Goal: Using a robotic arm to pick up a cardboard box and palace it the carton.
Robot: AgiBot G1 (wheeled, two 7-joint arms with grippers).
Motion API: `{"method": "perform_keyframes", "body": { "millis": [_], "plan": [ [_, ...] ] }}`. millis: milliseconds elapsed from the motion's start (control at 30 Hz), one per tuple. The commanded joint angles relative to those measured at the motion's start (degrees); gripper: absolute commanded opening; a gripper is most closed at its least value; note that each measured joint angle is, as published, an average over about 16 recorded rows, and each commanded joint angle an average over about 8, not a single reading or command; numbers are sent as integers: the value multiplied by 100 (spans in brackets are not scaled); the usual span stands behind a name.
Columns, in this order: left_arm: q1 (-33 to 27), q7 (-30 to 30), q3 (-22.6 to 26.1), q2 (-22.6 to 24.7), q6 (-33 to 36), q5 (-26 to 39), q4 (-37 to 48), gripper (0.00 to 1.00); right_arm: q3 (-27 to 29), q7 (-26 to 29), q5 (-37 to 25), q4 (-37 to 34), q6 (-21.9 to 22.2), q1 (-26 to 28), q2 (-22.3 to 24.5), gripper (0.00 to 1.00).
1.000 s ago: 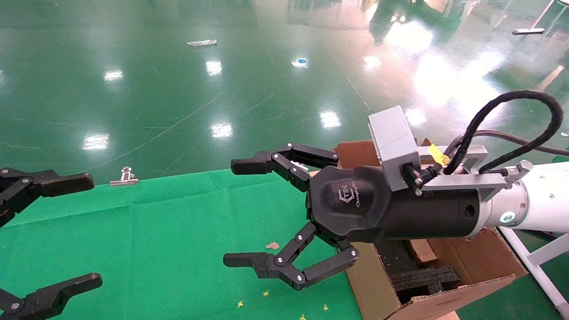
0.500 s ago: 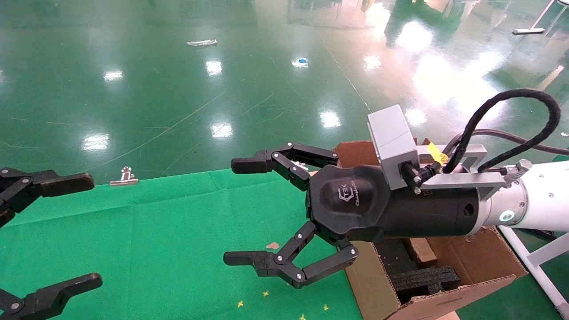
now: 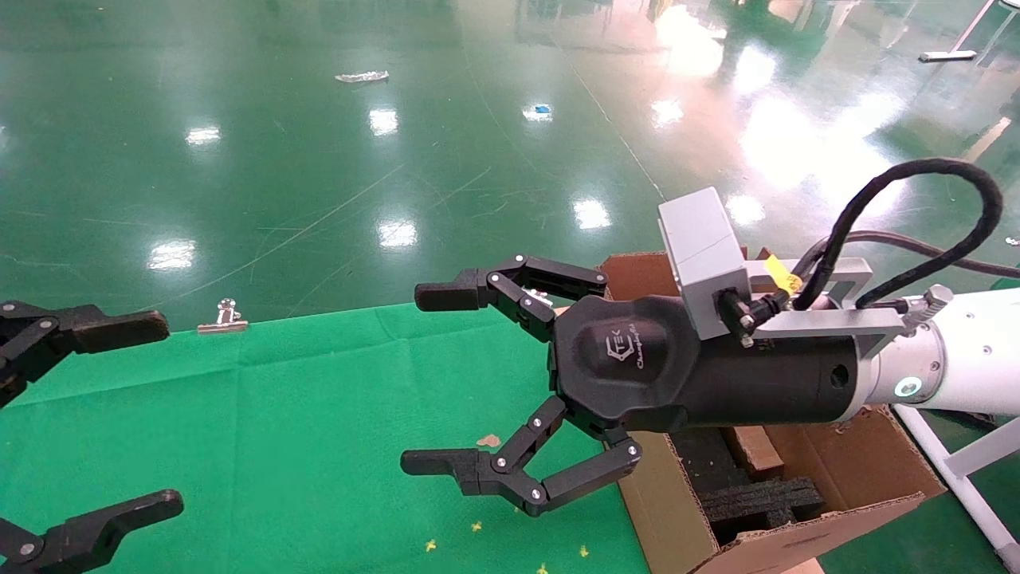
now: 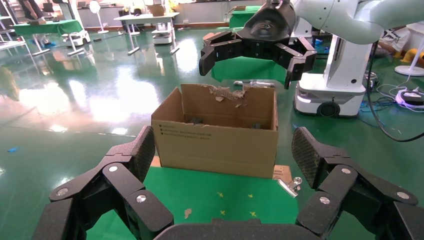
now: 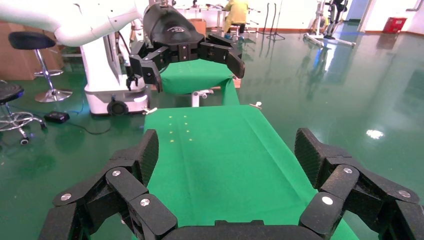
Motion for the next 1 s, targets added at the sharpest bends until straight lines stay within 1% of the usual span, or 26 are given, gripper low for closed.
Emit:
{"method": "perform_keyframes", "body": {
  "millis": [33, 1000],
  "plan": [
    [0, 0, 0, 0, 0, 0, 0, 100, -1, 0, -1, -1, 1, 0, 0, 100],
    [0, 0, 0, 0, 0, 0, 0, 100, -5, 0, -2, -4, 1, 7, 0, 100]
  ]
}}
